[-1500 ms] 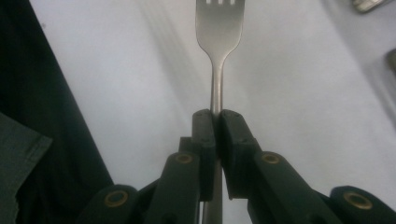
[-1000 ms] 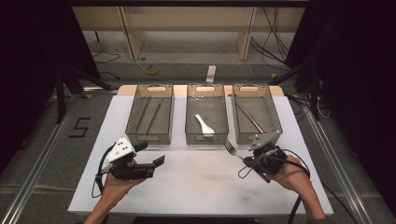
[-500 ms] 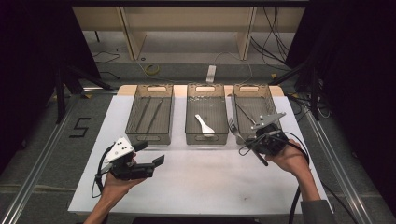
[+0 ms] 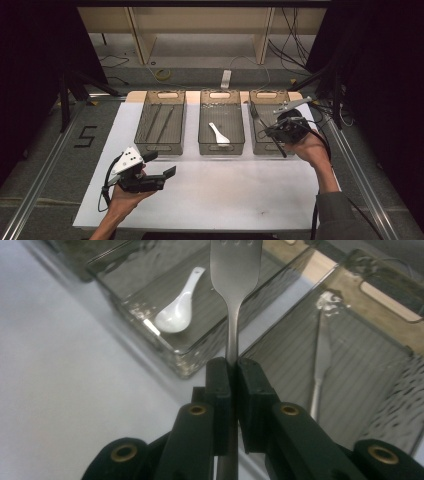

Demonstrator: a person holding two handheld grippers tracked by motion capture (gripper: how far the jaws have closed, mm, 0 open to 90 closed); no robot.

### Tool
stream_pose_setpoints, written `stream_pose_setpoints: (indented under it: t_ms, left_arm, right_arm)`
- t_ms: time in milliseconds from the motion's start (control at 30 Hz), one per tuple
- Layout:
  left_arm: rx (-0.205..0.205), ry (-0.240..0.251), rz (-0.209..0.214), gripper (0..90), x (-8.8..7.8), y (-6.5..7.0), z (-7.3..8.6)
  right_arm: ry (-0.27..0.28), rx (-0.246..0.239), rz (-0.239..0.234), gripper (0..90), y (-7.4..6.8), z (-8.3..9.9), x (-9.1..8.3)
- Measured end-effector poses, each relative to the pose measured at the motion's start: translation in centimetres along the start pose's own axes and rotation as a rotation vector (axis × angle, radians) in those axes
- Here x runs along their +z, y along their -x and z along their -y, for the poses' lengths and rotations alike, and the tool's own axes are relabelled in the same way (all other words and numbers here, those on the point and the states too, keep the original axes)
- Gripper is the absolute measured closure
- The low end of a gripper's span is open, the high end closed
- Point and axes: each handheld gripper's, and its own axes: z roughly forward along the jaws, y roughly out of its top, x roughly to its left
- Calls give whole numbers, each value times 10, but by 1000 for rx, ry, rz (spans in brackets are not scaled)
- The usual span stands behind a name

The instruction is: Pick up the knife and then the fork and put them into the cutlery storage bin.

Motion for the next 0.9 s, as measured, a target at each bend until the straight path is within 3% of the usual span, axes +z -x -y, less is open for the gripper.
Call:
stream_pose_setpoints:
  t_ms: [433,900]
  left_arm:
    - [0,-1,2,155,0,0,0]
    - [-2,1,4,155,0,0,0]
  right_arm:
    - [17,61,54,852,25,-28,9]
    - [23,130,127,852,50,-31,23]
